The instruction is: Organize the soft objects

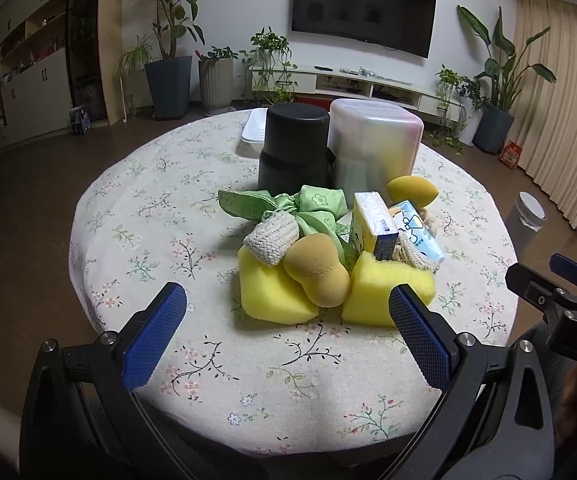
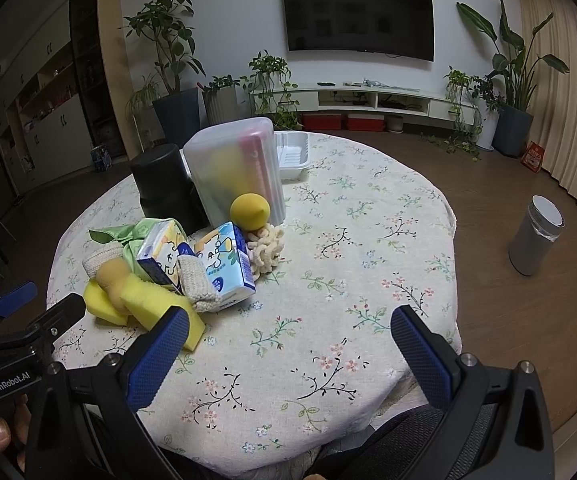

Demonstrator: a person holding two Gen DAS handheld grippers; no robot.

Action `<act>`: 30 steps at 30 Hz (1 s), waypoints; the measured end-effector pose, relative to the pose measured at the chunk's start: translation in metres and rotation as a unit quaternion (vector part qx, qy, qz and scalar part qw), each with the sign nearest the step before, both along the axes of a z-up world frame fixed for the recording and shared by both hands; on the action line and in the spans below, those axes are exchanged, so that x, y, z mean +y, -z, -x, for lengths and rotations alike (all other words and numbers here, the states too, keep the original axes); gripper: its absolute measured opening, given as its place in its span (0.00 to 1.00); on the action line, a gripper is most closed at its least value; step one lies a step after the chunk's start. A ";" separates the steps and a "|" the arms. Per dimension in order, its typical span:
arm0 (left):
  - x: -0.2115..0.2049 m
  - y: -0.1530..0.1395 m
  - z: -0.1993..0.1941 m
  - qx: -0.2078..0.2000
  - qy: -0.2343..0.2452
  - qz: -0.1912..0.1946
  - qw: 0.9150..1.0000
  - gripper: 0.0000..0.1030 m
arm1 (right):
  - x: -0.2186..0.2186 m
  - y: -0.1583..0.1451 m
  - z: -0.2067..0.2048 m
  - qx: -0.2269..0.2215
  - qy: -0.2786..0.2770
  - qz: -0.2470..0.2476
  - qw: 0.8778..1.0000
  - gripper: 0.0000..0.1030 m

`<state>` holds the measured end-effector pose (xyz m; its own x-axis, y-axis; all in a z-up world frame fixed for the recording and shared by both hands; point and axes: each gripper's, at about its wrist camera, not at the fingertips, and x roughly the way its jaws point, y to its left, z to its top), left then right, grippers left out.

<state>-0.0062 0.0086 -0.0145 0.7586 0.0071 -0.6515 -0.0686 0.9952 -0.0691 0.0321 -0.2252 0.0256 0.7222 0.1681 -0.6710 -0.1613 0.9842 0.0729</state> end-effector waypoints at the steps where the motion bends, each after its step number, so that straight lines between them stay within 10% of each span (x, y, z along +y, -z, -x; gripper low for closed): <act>1: 0.000 0.001 0.000 0.001 0.001 0.001 1.000 1.00 | -0.001 0.000 0.000 0.000 0.000 0.000 1.000 1.00; 30: 0.031 0.013 -0.011 0.019 0.072 0.023 0.997 1.00 | 0.002 0.015 -0.010 0.022 -0.094 -0.036 0.995 1.00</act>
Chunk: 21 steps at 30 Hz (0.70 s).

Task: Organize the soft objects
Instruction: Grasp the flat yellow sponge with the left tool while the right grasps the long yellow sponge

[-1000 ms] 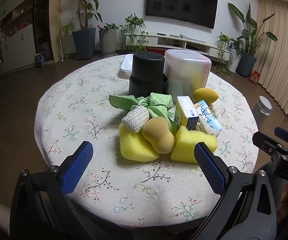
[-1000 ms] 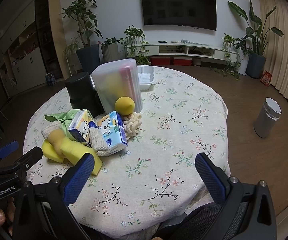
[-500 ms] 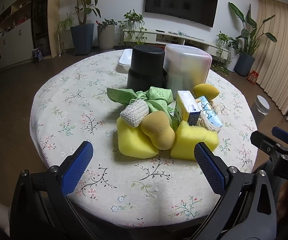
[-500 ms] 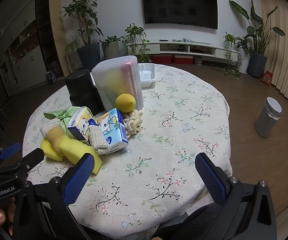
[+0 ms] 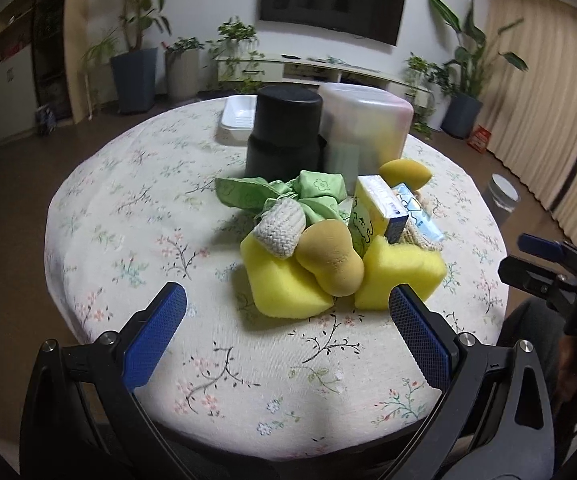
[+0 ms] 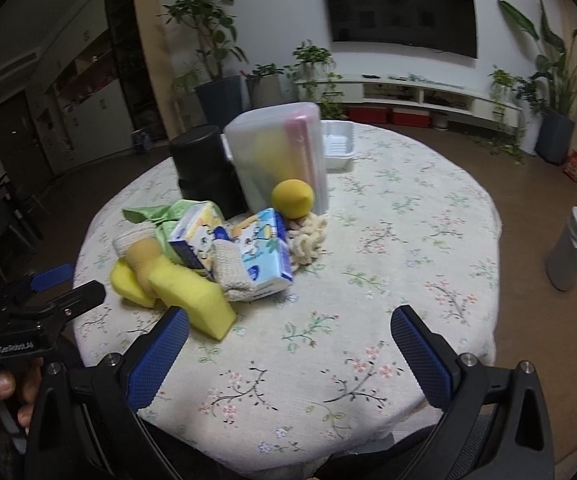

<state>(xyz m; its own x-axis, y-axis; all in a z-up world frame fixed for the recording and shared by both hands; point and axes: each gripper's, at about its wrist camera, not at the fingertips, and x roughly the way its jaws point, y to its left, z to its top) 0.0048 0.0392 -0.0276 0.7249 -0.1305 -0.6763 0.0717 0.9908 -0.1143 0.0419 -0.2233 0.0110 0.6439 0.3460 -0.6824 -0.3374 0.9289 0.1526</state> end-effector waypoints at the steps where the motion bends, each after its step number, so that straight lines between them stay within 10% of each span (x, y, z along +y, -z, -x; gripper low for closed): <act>1: 0.000 0.002 -0.002 0.005 0.003 0.000 1.000 1.00 | 0.001 0.001 -0.002 0.005 -0.008 -0.009 1.000 1.00; 11: 0.038 0.003 -0.019 0.053 -0.007 0.019 0.998 1.00 | 0.056 0.015 -0.008 0.036 -0.124 -0.026 0.991 0.98; 21: 0.051 0.013 -0.024 0.072 0.018 0.068 0.995 1.00 | 0.084 0.051 -0.032 0.103 -0.127 -0.025 0.986 0.85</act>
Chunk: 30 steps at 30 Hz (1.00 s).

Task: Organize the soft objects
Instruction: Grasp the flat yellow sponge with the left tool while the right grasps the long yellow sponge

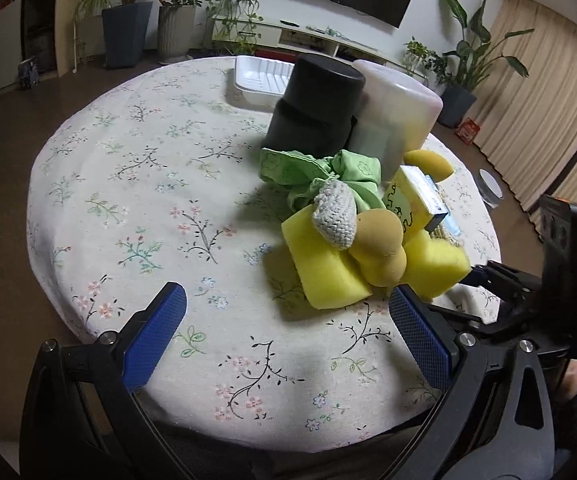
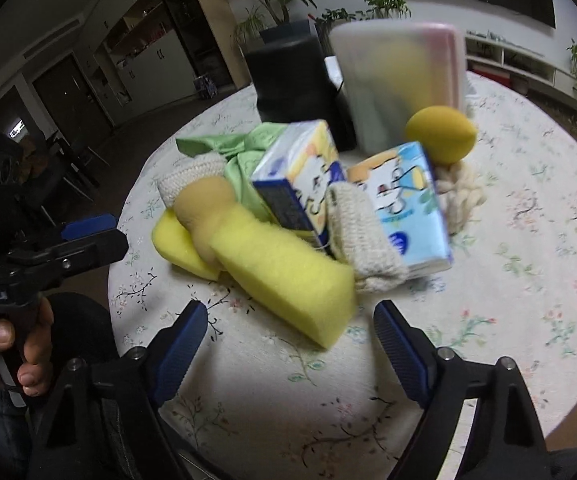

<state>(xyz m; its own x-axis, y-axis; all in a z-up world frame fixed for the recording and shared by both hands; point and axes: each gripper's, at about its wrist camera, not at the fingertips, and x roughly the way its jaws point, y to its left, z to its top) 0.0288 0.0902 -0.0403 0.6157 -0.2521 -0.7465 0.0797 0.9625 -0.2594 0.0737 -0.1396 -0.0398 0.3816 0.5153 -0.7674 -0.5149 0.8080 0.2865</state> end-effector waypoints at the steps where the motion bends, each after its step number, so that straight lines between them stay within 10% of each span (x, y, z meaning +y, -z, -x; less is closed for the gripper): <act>1: -0.001 0.001 -0.001 0.002 0.001 -0.001 1.000 1.00 | 0.003 0.000 -0.002 -0.001 0.000 0.001 1.000 0.85; 12: -0.017 0.012 -0.007 0.015 0.013 -0.017 1.000 1.00 | 0.009 0.001 -0.009 -0.032 -0.007 0.000 0.999 0.36; 30: -0.047 0.042 -0.027 0.038 -0.081 -0.108 0.990 0.98 | -0.026 0.000 -0.005 -0.059 0.011 -0.019 0.998 0.32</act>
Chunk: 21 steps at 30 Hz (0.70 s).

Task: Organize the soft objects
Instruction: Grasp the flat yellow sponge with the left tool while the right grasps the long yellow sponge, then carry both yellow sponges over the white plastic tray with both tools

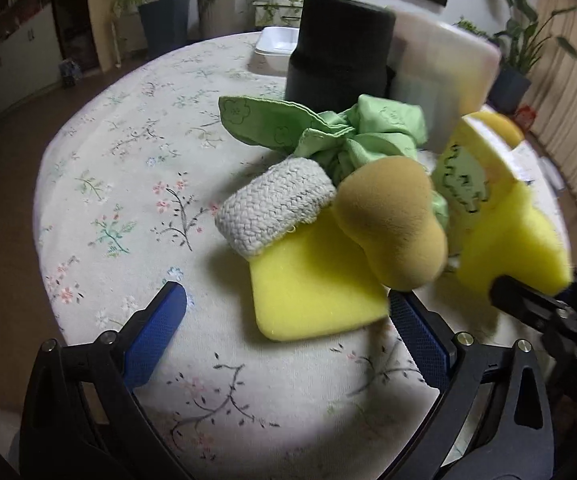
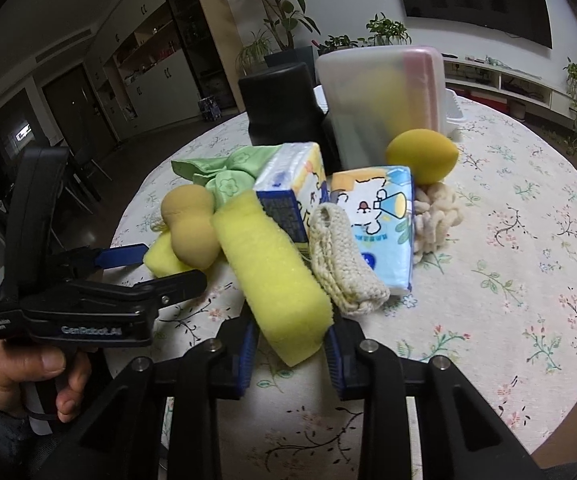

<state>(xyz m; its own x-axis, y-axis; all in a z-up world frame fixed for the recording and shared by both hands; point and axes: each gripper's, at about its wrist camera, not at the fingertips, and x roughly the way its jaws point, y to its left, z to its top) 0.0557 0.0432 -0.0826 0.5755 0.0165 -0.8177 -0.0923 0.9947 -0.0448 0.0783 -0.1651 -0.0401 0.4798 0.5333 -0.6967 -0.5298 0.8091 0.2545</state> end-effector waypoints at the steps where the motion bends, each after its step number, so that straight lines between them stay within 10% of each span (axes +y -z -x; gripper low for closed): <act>1: -0.003 0.003 -0.002 0.002 -0.004 -0.023 1.000 0.99 | -0.002 0.000 0.001 0.000 0.000 -0.001 1.000 0.32; 7: -0.001 -0.005 0.003 -0.015 -0.001 -0.016 1.000 0.49 | -0.005 0.000 0.003 0.000 -0.001 -0.001 1.000 0.32; 15: 0.006 -0.019 0.011 0.060 0.045 0.046 0.996 0.47 | -0.005 -0.007 0.006 0.015 -0.007 0.000 1.000 0.32; 21: 0.003 -0.032 0.007 0.137 0.148 0.072 0.977 0.47 | -0.007 -0.017 0.007 0.058 -0.017 -0.003 0.998 0.32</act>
<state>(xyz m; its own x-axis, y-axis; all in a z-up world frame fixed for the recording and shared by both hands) 0.0484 0.0458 -0.0505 0.2964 -0.2437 -0.9234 0.1704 0.9649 -0.2000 0.0717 -0.1721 -0.0230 0.3768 0.5525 -0.7435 -0.5234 0.7892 0.3212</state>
